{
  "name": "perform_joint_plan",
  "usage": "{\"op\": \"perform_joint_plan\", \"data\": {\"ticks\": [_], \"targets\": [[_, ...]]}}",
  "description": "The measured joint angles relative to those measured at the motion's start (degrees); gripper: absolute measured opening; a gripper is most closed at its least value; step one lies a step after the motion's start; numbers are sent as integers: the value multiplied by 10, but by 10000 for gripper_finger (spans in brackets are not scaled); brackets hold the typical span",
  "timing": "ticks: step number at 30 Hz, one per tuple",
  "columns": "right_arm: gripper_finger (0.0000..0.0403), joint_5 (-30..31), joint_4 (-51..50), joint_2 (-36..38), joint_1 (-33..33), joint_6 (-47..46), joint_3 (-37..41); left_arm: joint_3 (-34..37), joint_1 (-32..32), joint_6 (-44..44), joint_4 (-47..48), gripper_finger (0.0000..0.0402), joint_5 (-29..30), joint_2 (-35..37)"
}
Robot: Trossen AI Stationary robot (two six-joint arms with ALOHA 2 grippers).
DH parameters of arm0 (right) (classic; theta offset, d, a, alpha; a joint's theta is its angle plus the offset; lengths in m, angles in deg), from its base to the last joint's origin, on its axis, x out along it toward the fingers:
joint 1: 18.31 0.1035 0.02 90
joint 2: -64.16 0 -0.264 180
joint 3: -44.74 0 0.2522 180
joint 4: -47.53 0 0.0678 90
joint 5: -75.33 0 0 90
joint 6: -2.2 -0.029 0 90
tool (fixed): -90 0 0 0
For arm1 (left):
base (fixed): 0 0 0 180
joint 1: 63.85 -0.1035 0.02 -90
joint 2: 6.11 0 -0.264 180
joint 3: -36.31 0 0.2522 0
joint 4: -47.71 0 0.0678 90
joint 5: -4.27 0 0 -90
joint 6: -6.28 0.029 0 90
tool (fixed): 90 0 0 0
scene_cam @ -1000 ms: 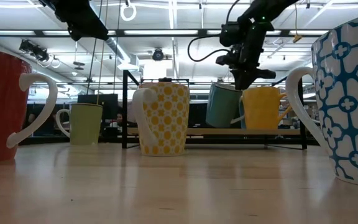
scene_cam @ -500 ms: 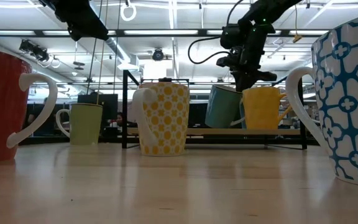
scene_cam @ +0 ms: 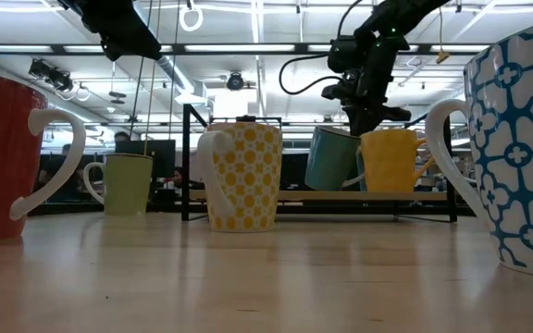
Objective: Place coffee mugs
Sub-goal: Put the dark green mug on the shelf
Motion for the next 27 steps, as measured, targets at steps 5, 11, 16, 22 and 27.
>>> {"op": "perform_joint_plan", "data": {"ticks": [5,11,16,22,27], "targets": [[48,0,0,0,0,2,0,0,0,0,0,100,0,0],[50,0,1,0,0,2,0,0,0,0,0,100,0,0],[58,0,5,-1,0,2,1,0,0,0,0,100,0,0],[69,0,9,-1,0,2,1,0,0,0,0,100,0,0],[75,0,13,-1,0,2,1,0,0,0,0,100,0,0]]}}
